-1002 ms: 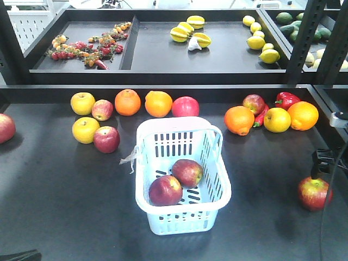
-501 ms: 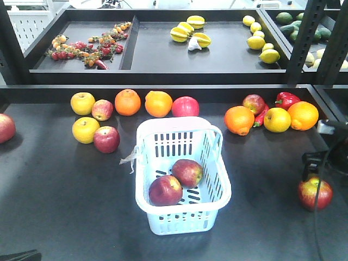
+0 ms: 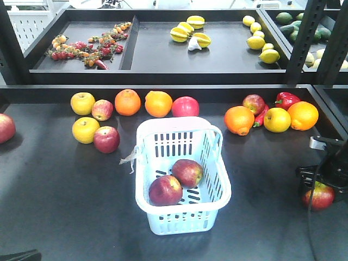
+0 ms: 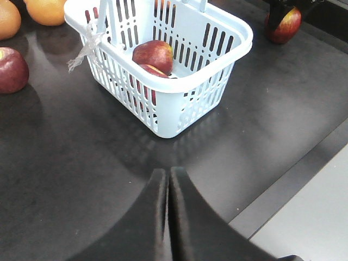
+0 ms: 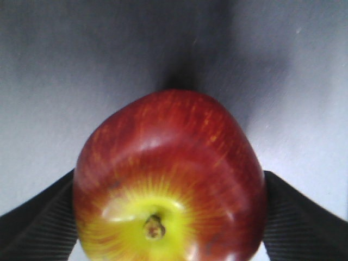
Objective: Pick three apples into basket with both arms
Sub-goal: 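Grasp the third red apple near the table edge with the right gripper, then lower the apple into the basket and open the right gripper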
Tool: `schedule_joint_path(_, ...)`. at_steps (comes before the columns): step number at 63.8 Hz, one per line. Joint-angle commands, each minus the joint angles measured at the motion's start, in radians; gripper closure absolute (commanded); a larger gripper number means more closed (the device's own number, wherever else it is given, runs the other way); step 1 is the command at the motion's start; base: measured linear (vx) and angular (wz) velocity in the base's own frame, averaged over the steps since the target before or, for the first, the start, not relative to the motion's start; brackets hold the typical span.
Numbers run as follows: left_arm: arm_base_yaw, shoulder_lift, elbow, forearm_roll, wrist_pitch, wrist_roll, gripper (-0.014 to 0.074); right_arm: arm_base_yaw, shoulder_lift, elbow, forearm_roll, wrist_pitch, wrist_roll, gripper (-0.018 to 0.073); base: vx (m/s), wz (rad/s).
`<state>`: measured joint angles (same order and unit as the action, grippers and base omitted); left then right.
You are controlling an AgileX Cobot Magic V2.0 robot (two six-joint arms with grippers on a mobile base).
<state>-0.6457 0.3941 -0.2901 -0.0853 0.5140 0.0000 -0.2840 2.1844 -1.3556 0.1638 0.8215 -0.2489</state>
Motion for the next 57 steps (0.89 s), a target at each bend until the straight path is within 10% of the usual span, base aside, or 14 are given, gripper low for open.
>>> schedule_joint_path(1,-0.003,0.007,-0.028,-0.012,-0.070,-0.013,0.0604,-0.004,-0.061,-0.025,0.007,0.005,-0.004,0.0209,0.00,0.00)
schedule_joint_path(24,-0.003,0.007,-0.028,-0.012,-0.070,-0.013,0.0604,-0.004,-0.302,-0.024,0.372,0.136,-0.278,0.0566,0.00,0.00)
schedule_joint_path(41,-0.003,0.007,-0.028,-0.012,-0.071,-0.013,0.0604,0.018,-0.509,-0.019,0.629,0.424,-0.407,0.0564,0.00,0.00)
schedule_joint_path(57,-0.003,0.007,-0.028,-0.012,-0.073,-0.013,0.0603,0.266,-0.559,-0.019,0.650,0.461,-0.367,0.0564,0.00,0.00)
